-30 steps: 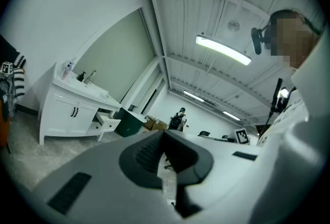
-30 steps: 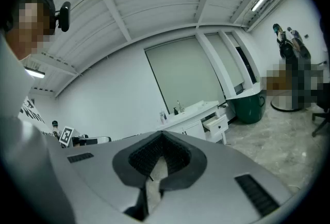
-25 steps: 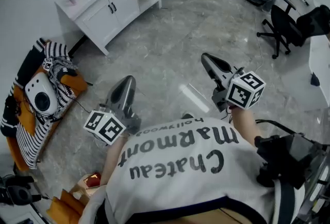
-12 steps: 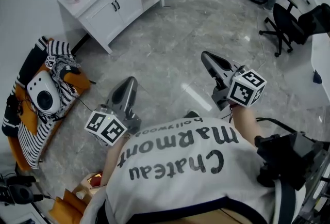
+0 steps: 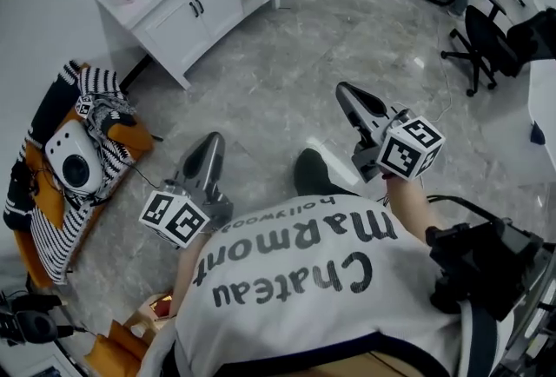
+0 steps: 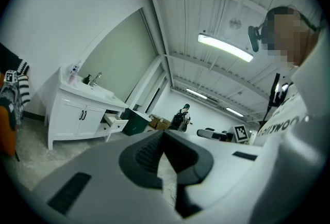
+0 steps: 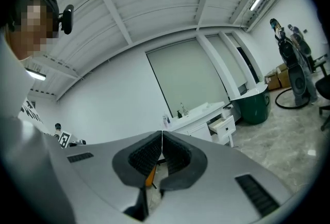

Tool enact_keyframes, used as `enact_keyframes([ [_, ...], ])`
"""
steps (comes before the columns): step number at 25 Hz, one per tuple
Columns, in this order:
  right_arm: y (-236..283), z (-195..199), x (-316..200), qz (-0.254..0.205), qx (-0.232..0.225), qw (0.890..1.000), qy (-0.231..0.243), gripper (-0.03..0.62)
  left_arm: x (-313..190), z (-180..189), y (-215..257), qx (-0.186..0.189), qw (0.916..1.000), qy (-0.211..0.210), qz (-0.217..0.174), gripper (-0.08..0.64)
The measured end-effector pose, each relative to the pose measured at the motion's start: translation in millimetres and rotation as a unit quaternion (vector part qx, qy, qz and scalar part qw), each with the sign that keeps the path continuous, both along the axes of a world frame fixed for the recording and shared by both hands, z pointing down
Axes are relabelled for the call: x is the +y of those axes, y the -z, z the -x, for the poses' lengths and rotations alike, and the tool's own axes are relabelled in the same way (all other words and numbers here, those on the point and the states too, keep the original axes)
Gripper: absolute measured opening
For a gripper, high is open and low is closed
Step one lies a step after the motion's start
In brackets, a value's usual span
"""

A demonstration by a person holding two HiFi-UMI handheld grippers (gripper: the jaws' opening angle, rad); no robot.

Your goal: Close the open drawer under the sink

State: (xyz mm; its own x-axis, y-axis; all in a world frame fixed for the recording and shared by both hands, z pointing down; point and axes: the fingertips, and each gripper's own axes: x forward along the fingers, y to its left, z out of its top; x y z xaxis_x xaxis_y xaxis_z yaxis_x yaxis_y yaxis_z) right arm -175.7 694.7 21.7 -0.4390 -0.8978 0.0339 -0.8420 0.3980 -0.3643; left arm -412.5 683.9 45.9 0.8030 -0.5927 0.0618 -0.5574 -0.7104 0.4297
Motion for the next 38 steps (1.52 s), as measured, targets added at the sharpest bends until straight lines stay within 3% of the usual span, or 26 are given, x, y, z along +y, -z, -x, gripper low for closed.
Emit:
enact_keyframes([
  [4,-7.7,-12.1,-40.0,0.012,0.007,1.0,0.001,0.012,-34.6,-12.2,-2.1,0.004,0.9999,0.008,0.01,0.008],
  [10,-1.9,-51.6,-116.4,0.021,-0.023,0.999,0.015,0.012,-106.0,-43.4,3.4,0.013,0.9995,0.027,0.013,0.008],
  [20,1.9,-118.5,-237.8,0.031,0.023,0.998,0.045,0.012,-218.1,-117.3,12.2,0.032,0.9981,0.051,0.015,0.008],
  [25,8.6,-156.1,-269.2,0.01,0.055,0.998,0.041,0.012,-261.0,-148.8,15.7,0.027,0.998,0.057,0.008,0.008],
  [33,-13.5,-198.3,-301.0,0.039,0.046,0.998,0.033,0.012,-300.1,-202.6,9.2,0.017,0.9994,0.029,0.012,0.008],
  [38,-34.8,-205.7,-311.3,0.059,0.029,0.997,0.04,0.012,-305.9,-216.1,-5.0,0.017,0.999,0.036,0.022,0.008],
])
